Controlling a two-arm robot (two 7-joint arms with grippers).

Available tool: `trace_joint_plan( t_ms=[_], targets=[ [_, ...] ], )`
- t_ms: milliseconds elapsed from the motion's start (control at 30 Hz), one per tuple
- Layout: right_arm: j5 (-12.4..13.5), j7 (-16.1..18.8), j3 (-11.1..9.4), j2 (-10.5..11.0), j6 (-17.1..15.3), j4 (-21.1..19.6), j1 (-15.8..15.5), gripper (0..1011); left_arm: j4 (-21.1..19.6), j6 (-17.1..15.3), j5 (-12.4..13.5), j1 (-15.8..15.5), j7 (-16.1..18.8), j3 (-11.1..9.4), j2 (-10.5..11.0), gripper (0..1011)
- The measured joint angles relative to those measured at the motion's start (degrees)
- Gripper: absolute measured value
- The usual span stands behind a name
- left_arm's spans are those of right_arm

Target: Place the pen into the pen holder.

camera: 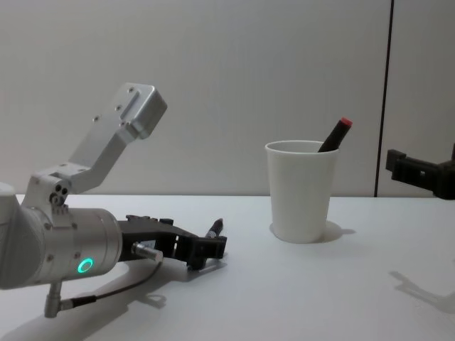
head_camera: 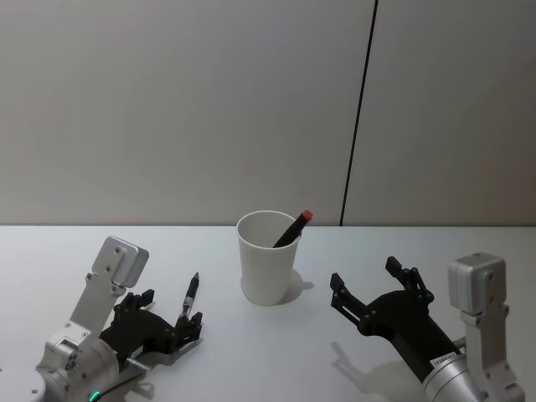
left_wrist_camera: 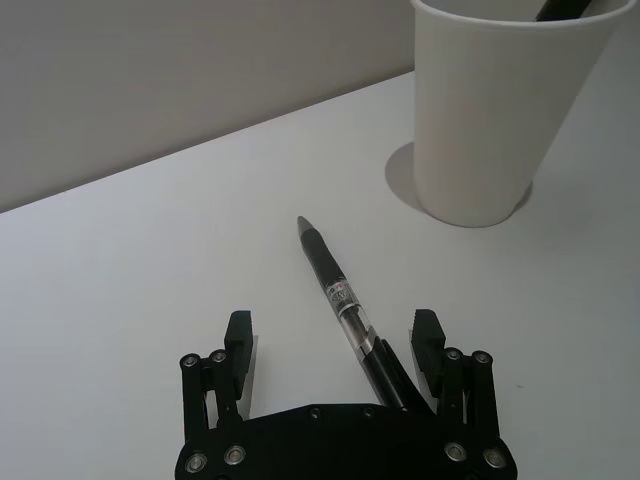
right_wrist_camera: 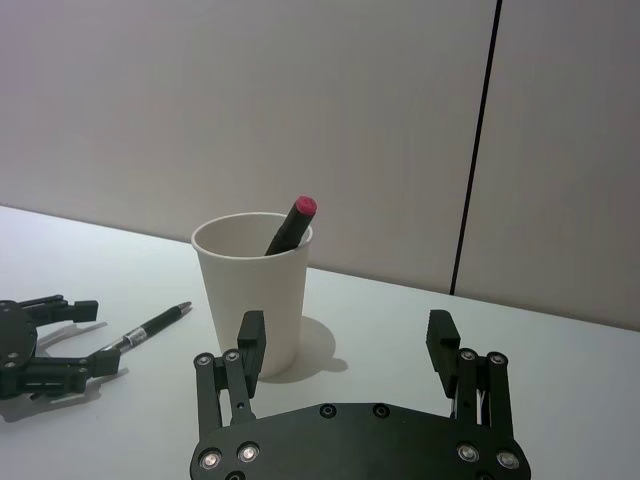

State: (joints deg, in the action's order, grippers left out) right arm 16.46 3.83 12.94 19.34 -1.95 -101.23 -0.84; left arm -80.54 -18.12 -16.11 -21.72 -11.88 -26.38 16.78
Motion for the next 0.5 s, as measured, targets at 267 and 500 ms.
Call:
trace_joint_plan(
  t_ms=[267, 500],
  targets=[
    [0.0, 0.0, 0.0, 0.0, 0.0, 0.0, 0.0, 1001, -0.33, -1.15, 0.16, -0.1, -0.65, 0.2, 0.1, 1003],
    [0.0, 0.0, 0.0, 0.0, 0.0, 0.0, 0.0, 1001, -0.49, -1.66, 0.27, -0.1, -1.04, 0.4, 0.08, 1003]
  ],
)
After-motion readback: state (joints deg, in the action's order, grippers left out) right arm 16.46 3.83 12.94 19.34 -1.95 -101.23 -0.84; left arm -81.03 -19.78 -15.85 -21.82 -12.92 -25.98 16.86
